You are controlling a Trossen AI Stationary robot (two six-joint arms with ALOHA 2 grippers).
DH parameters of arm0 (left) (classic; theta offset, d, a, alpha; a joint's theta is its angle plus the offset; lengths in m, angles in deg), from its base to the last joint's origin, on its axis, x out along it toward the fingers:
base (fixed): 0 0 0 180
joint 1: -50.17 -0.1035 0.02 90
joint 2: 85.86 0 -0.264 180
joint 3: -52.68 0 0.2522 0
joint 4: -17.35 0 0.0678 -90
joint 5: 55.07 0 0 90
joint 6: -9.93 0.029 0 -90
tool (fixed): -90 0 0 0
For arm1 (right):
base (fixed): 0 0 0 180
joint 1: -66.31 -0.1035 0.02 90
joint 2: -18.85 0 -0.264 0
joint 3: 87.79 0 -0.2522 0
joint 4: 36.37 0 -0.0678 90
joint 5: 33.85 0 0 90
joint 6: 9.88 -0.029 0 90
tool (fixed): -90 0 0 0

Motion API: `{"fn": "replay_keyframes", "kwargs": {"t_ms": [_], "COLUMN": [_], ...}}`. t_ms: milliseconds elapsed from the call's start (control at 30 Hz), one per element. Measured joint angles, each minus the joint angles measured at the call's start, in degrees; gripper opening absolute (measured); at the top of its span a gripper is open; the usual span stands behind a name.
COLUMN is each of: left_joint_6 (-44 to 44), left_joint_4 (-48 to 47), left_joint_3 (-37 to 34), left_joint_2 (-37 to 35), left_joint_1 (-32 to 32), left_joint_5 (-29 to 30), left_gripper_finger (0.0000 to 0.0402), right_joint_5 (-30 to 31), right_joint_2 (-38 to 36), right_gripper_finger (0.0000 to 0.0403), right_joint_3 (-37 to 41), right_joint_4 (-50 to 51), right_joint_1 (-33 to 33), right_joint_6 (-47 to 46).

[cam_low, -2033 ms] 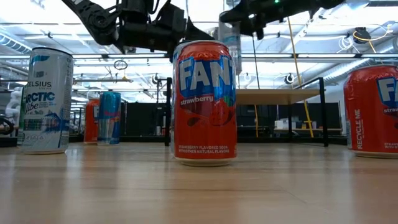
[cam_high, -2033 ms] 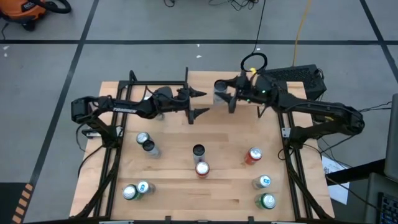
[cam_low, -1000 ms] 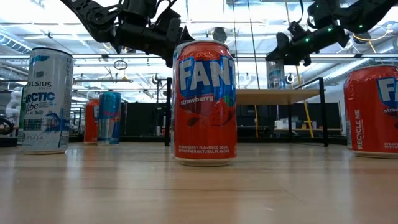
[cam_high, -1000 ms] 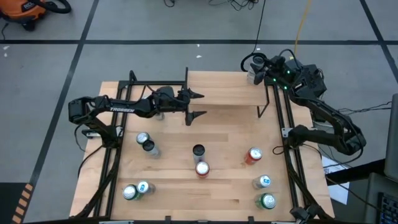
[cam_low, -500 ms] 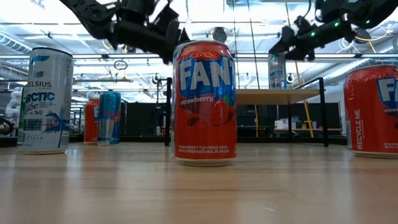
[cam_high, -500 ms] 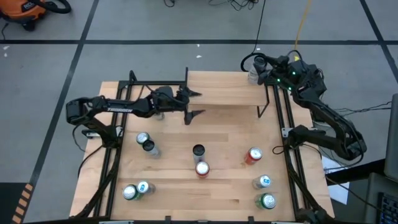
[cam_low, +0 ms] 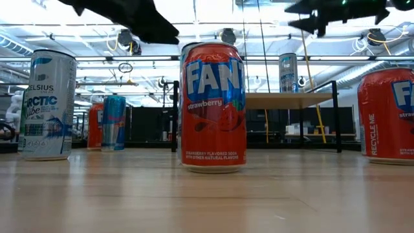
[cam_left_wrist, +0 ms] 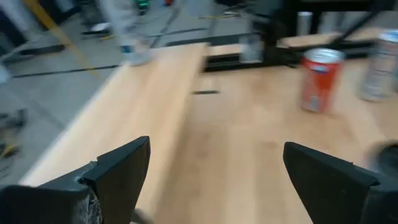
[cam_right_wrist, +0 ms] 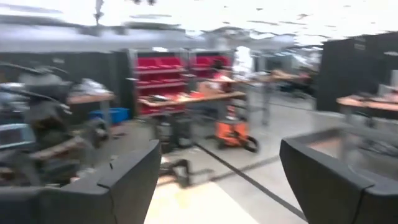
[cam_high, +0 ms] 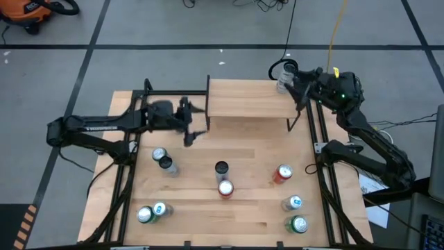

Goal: Place canned beverage on shelf
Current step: Put the right white-blue soda can on the shelf aligned with the other white-blue soda can

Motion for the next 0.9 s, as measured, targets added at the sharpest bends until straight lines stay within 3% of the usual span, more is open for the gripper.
{"fn": "replay_keyframes", "kwargs": {"t_ms": [200, 467, 700, 900], "left_joint_6": [-1.5, -6.7, -12.3, -16.4], "left_joint_4": [2.9, 9.0, 14.4, 17.0], "left_joint_3": [-4.4, -9.3, -14.9, -15.8], "left_joint_2": [-0.4, -0.4, -0.4, 5.0], "left_joint_1": [10.0, 19.1, 21.7, 22.4], "left_joint_5": [7.2, 18.4, 22.5, 22.6], "left_gripper_finger": [0.037, 0.037, 0.037, 0.037], "right_joint_5": [2.3, 16.5, 31.4, 40.6], "right_joint_2": [-2.2, 0.7, 9.1, 22.7], "right_gripper_finger": [0.0314, 0.0314, 0.0314, 0.0314], "right_joint_3": [0.0, 4.0, 11.1, 12.2], "right_joint_4": [1.9, 1.2, -10.0, -20.4], "right_joint_1": [-14.1, -36.6, -53.5, -62.9], "right_joint_6": [0.4, 3.8, 4.4, 1.5]}}
